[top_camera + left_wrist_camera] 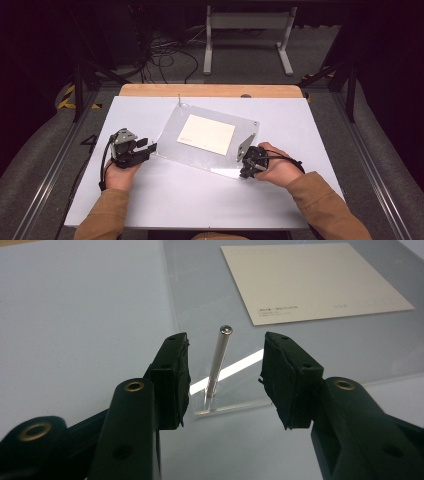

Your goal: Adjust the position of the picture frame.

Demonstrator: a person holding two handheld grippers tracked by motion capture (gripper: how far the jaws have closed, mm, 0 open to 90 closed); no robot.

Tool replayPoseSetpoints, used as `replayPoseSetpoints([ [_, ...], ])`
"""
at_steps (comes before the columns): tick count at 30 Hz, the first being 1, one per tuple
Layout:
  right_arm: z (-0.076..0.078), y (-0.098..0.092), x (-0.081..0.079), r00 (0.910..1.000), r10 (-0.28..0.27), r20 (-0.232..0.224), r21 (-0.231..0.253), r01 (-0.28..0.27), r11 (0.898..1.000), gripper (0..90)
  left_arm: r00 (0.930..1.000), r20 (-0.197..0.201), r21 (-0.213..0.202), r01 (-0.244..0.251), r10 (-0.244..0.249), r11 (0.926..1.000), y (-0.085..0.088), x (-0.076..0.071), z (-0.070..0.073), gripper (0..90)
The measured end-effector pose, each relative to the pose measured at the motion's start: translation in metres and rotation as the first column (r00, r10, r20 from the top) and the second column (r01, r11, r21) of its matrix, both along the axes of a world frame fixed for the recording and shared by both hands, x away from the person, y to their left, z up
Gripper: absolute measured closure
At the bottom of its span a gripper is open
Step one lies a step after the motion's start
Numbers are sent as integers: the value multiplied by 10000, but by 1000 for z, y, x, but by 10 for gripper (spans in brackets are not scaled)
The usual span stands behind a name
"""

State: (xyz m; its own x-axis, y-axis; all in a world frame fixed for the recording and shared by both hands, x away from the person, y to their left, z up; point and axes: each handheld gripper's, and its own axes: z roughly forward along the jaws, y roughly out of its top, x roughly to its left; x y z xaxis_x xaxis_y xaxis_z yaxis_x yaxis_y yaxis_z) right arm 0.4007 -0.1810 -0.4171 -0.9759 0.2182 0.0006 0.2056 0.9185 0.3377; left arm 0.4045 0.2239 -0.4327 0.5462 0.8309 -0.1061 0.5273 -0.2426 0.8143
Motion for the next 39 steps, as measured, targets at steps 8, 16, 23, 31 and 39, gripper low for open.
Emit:
replayPoseSetpoints([
  [8,-2,25,-34,9896,1004,-1030,179,-991,9949,832,9998,-195,-234,12,-16,9997,5,0,-4,527],
  [16,-5,54,-67,9666,2117,-1445,613,-2047,9769,830,9996,-268,-195,-111,106,9997,8,-1,-6,521],
  [23,1,36,-55,9807,1718,-936,2085,-1494,9665,749,9981,-420,-31,-457,456,9989,12,0,-9,515],
  [31,14,-51,8,9645,-2640,-107,3835,2478,8897,805,9968,-569,313,-545,562,9980,8,3,-12,599],
  [39,9,-79,40,9347,-3528,440,1989,3379,9199,733,9970,-481,323,-597,612,9977,7,3,-12,594],
])
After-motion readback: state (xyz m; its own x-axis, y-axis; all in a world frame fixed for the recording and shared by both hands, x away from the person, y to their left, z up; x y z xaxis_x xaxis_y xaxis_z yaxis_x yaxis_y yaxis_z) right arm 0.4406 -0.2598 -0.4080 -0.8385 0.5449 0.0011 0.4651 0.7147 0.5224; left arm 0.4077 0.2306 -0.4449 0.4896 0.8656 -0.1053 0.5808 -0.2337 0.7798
